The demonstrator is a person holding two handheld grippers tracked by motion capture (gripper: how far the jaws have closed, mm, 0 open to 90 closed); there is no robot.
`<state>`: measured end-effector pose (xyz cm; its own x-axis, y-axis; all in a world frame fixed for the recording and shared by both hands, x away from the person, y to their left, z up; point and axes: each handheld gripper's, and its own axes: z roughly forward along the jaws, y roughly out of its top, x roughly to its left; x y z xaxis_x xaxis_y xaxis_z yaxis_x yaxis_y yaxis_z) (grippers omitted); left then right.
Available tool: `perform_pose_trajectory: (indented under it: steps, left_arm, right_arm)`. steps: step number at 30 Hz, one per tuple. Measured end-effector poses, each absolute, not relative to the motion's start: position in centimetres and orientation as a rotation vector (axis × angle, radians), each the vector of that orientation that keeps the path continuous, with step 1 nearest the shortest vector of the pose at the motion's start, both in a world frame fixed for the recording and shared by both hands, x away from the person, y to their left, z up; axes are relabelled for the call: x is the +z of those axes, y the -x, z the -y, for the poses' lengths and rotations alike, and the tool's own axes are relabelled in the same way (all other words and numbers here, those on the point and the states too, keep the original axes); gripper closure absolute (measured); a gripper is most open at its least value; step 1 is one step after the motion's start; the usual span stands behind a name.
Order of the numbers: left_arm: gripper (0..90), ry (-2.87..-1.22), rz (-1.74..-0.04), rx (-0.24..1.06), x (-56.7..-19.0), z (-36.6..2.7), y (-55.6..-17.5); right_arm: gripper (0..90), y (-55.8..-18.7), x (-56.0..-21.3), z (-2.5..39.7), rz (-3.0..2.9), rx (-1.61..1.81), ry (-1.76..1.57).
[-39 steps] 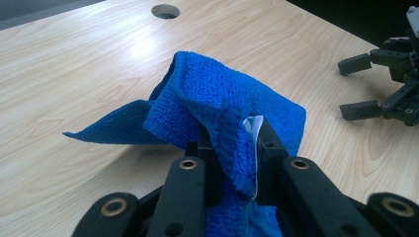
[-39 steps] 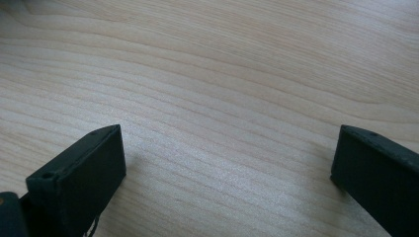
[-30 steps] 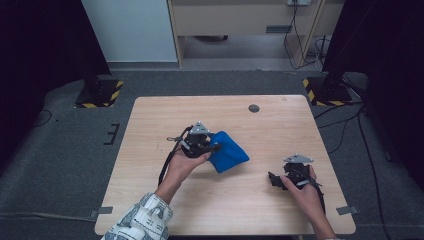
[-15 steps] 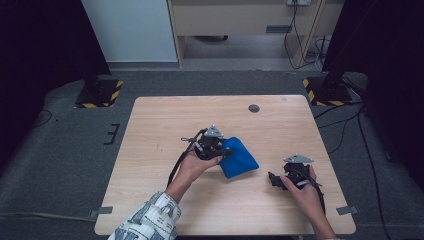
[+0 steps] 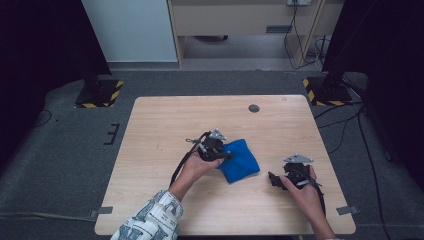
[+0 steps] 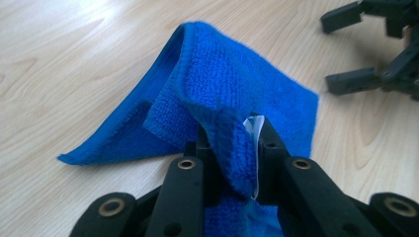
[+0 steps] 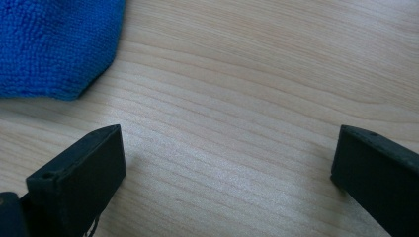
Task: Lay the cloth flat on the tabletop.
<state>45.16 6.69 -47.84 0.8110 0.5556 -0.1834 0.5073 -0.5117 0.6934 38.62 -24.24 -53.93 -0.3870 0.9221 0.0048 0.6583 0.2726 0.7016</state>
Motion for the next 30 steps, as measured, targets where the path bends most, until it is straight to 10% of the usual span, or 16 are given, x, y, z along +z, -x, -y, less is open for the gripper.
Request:
perform_pose_trajectory:
  steps: [10,18,30]
  left_arm:
    - [72.6,-2.258,-0.81,0.107,-49.4,-7.1,-46.0]
    - [29.6,-2.211,-0.837,0.176,-49.8,-7.6,-45.8]
    - [12.6,-2.136,-0.823,0.246,-47.9,-9.1,-44.4]
  right_arm:
    - [1.5,-38.6,-53.9,24.2,-2.143,0.884,-1.425]
    - [7.8,-38.5,-53.2,23.8,-2.16,0.916,-1.338]
    - [23.1,-37.9,-50.8,22.9,-2.115,1.028,-1.217]
